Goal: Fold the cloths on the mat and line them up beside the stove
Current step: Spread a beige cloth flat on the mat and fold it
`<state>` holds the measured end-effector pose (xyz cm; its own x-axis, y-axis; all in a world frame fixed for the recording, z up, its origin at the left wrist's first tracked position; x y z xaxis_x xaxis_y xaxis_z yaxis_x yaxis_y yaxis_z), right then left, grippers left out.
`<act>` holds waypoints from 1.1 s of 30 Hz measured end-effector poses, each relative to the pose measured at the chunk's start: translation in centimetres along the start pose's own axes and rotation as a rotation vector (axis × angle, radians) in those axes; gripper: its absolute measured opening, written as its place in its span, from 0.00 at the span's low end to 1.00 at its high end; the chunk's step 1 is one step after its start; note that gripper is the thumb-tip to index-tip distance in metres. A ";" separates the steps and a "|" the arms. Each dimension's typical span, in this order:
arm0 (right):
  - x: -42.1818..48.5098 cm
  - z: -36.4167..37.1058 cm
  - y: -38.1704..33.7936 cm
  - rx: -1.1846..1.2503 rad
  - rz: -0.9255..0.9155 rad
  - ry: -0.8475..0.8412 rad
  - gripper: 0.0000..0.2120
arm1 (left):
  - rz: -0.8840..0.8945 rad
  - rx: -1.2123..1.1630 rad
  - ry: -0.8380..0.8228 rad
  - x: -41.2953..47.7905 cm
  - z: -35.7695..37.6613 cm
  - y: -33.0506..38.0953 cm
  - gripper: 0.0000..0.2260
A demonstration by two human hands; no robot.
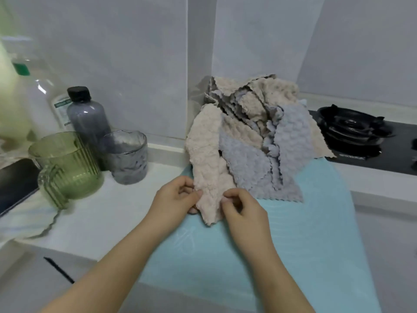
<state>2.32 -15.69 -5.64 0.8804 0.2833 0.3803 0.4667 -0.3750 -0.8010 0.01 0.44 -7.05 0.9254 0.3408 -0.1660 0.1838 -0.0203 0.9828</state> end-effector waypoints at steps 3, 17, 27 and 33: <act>-0.6 -0.2 -0.4 0.025 -0.049 0.023 0.03 | 0.077 -0.009 -0.055 -0.8 0.3 0.4 0.05; -0.6 -0.2 -1.3 -0.035 -0.221 0.053 0.07 | 0.171 -0.167 -0.007 -1.3 -0.1 1.6 0.07; -1.8 1.1 -2.8 0.079 -0.377 -0.120 0.11 | 0.149 -0.246 0.114 -0.7 -1.2 1.5 0.26; -1.2 -0.6 -1.1 -0.222 -0.193 0.129 0.09 | 0.161 -0.109 0.078 -0.7 -0.8 1.2 0.18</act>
<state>0.83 -16.17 -4.88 0.7707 0.2594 0.5820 0.6207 -0.5124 -0.5935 -0.71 0.92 -5.69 0.9108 0.4128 -0.0033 -0.0054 0.0198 0.9998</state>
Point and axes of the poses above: each hand's wrist, its own x-axis towards the middle knuckle, its own z-axis out of the palm, y = z × x, the point moved 6 cm from there along x, towards the middle knuckle, and after that the axes turned 12 degrees about -z, right-handed, at the moved point
